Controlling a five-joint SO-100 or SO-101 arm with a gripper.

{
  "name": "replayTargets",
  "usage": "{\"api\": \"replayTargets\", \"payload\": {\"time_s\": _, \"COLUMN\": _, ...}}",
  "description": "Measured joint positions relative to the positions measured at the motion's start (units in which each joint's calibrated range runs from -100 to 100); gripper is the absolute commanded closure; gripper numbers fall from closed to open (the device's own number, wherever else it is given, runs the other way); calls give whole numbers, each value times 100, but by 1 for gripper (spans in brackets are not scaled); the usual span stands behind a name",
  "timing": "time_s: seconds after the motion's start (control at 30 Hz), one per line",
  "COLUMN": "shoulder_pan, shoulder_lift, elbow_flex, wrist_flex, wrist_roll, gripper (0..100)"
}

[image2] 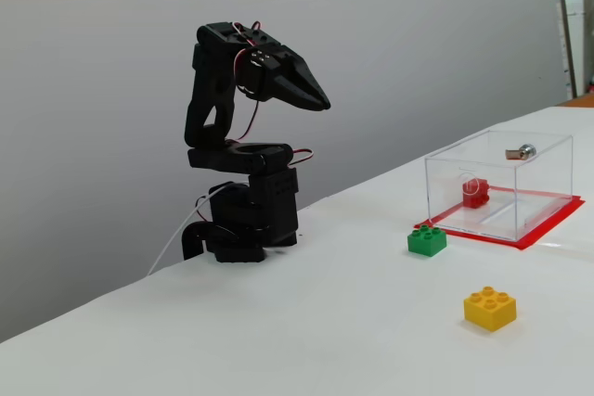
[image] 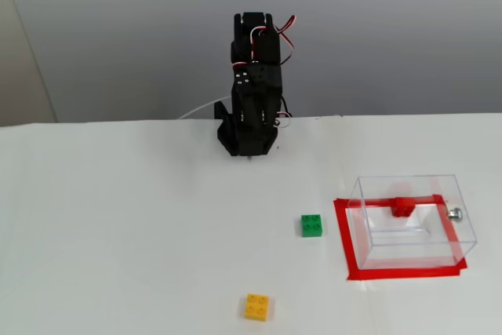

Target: Pick the red lego brick and place it into the transparent box

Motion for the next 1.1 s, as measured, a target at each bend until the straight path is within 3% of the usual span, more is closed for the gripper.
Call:
{"api": "replayTargets", "payload": {"time_s": 0.4, "shoulder_pan": 0, "shoulder_lift": -1057, "elbow_flex": 2048, "wrist_flex": -1577, "wrist_roll": 0, "gripper": 99}}
{"api": "replayTargets", "payload": {"time_s": 0.63, "shoulder_pan": -21, "shoulder_lift": -1116, "elbow_flex": 3036, "wrist_flex": -2202, "wrist_roll": 0, "gripper": 99}}
{"api": "replayTargets", "payload": {"time_s": 1.1, "shoulder_pan": -21, "shoulder_lift": -1116, "elbow_flex": 5552, "wrist_flex": -4507, "wrist_roll": -10, "gripper": 99}}
